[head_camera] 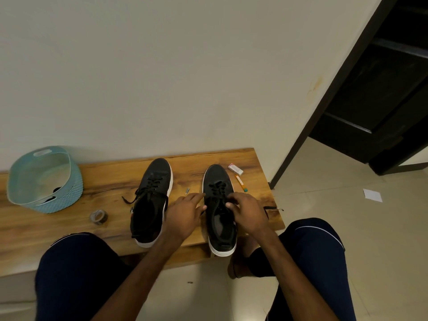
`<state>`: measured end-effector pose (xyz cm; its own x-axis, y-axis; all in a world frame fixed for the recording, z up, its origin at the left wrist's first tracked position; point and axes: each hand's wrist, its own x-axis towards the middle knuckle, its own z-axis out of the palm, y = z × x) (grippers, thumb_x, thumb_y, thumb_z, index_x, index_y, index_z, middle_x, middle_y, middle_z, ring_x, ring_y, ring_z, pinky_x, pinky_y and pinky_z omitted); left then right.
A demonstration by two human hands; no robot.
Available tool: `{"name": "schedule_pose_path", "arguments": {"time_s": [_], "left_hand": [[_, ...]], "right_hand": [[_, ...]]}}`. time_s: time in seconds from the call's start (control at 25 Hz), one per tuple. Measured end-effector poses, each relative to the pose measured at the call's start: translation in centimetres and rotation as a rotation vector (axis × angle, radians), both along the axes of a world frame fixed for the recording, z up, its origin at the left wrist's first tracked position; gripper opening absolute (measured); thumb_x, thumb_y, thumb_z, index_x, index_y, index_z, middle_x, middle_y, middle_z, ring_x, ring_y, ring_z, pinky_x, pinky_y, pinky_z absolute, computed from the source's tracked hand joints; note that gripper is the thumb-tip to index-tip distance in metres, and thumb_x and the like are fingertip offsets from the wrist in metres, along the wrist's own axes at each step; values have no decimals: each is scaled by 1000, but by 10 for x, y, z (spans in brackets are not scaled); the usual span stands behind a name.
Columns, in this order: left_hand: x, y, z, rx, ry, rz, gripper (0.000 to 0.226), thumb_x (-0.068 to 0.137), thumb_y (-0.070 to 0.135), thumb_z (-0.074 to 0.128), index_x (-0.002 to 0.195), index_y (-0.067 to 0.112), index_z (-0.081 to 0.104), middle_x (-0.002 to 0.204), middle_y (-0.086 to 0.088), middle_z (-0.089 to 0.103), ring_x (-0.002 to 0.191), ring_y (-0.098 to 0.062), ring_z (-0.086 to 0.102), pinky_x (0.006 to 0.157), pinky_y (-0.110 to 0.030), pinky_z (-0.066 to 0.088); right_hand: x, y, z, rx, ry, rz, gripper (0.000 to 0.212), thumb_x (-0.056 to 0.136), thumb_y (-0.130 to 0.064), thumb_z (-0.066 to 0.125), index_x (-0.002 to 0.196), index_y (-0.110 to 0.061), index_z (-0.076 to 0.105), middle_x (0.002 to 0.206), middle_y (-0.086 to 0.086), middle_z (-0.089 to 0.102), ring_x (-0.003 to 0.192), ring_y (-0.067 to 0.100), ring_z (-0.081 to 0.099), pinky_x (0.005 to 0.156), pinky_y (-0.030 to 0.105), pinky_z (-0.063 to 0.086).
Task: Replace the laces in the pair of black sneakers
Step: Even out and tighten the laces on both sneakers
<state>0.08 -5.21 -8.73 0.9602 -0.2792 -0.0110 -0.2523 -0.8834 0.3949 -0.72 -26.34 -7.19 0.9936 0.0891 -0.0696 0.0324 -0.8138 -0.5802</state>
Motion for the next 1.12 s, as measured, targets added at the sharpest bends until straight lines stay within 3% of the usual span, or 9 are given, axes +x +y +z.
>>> {"name": "schedule_pose_path", "arguments": {"time_s": [0.08, 0.2, 0.36, 0.48, 0.64, 0.76, 0.92, 1.04, 1.12], "left_hand": [[0, -11, 5, -86, 6, -19, 37, 101, 39, 49, 135, 28, 53, 125, 6, 63, 108, -15, 60, 78, -27, 48], [-1, -21, 12, -153, -79, 9, 21, 99, 38, 52, 112, 26, 64, 103, 9, 68, 89, -7, 61, 62, -16, 34], [8, -16, 26, -34, -151, 69, 19, 99, 38, 53, 104, 25, 66, 99, 10, 69, 92, -13, 65, 62, -24, 36], [14, -8, 25, 71, -45, 102, 19, 99, 40, 54, 102, 25, 66, 98, 9, 69, 95, -14, 64, 65, -28, 38], [26, 11, 13, -274, 394, -9, 13, 98, 30, 59, 88, 28, 67, 91, 9, 67, 90, -13, 61, 81, -36, 50], [30, 20, 17, -317, 329, 74, 14, 96, 30, 62, 86, 30, 71, 92, 14, 66, 89, -5, 58, 81, -33, 48], [26, 15, 21, -145, 272, 137, 15, 95, 36, 62, 82, 34, 68, 89, 19, 63, 90, -3, 57, 76, -29, 44], [25, 15, 34, -644, 489, 46, 19, 99, 23, 56, 88, 19, 72, 102, 9, 71, 98, 3, 61, 80, -20, 44], [20, 6, 44, -940, 552, 59, 26, 102, 22, 50, 99, 6, 70, 120, 4, 69, 111, -2, 61, 90, -23, 47]], "right_hand": [[0, 3, 2, -34, -53, -14, 8, 95, -28, 62, 97, -21, 65, 95, -6, 68, 89, 13, 61, 83, 41, 53], [0, -2, 14, -54, -108, -38, 4, 97, -23, 59, 93, -21, 59, 90, -5, 64, 83, 13, 58, 80, 39, 52], [-1, -14, 24, -371, -45, -75, 8, 101, -25, 51, 107, -23, 54, 95, -3, 68, 85, 19, 63, 87, 37, 47], [1, -11, 26, -421, 37, -114, 10, 102, -27, 50, 108, -22, 55, 94, -2, 67, 83, 19, 61, 80, 35, 46], [4, -29, 27, -5, 440, -8, 30, 102, -36, 52, 84, -18, 68, 73, -7, 60, 73, 9, 54, 66, 26, 40], [4, -38, 36, 361, 386, -64, 32, 103, -26, 51, 83, -15, 73, 70, -7, 64, 73, 9, 58, 76, 30, 46], [5, -40, 36, 301, 328, -246, 32, 102, -26, 53, 80, -15, 74, 84, 1, 68, 84, 16, 60, 77, 32, 46], [4, -31, 46, 765, 357, -226, 34, 102, -31, 53, 78, -14, 70, 101, 2, 73, 100, 19, 60, 90, 36, 46], [5, -15, 54, 1063, 304, -212, 32, 103, -27, 48, 81, -11, 64, 109, 9, 73, 102, 20, 64, 88, 30, 48]]}}
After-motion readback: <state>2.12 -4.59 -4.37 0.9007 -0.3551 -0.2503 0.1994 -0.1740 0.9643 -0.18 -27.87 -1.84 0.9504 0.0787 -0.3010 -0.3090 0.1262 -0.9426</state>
